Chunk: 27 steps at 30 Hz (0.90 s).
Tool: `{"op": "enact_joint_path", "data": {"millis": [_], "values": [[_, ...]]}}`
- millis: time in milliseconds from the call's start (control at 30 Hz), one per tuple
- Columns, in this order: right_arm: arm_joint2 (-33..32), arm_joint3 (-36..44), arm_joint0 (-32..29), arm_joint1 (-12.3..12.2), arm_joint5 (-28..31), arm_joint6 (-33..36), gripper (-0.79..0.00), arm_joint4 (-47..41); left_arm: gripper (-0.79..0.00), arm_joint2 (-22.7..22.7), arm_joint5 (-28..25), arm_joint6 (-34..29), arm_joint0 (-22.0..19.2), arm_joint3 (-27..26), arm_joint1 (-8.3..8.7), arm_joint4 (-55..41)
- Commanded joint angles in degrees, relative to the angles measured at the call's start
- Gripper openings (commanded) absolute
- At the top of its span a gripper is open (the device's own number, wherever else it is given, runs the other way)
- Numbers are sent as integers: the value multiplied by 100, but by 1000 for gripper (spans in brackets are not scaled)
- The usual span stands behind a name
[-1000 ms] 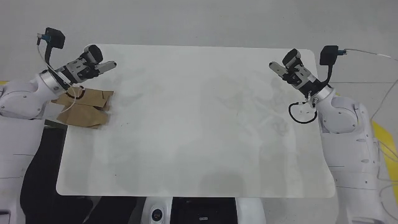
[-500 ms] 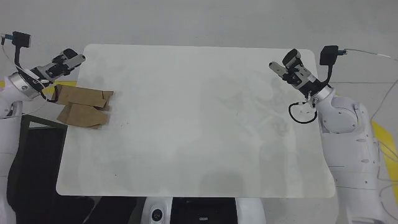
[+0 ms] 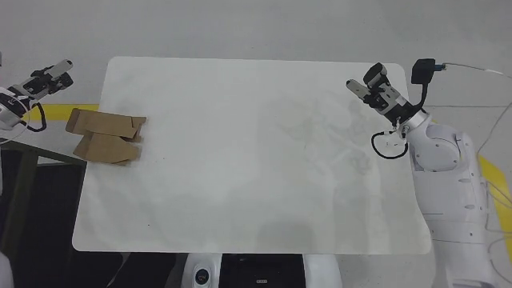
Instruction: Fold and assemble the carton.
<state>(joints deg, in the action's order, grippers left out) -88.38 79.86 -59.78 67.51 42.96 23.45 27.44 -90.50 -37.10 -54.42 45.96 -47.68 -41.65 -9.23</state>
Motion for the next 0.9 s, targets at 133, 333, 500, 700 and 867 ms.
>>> {"op": "enact_joint_path", "data": {"millis": [133, 333, 500, 700, 867], "values": [[0, 0, 0, 0, -1, 0, 0, 1, 0, 113, 71, 113, -287, 548, 33, 517], [0, 0, 0, 0, -1, 0, 0, 1, 0, 230, 102, 107, -544, 981, 66, 919], [0, 0, 0, 0, -1, 0, 0, 1, 0, 386, 169, 252, -715, 1329, 65, 1279], [0, 0, 0, 0, -1, 0, 0, 1, 0, 744, 375, 611, -881, 1761, -8, 1882], [0, 0, 0, 0, -1, 0, 0, 1, 0, 1018, 523, 885, -1008, 2130, -88, 2289]]}}
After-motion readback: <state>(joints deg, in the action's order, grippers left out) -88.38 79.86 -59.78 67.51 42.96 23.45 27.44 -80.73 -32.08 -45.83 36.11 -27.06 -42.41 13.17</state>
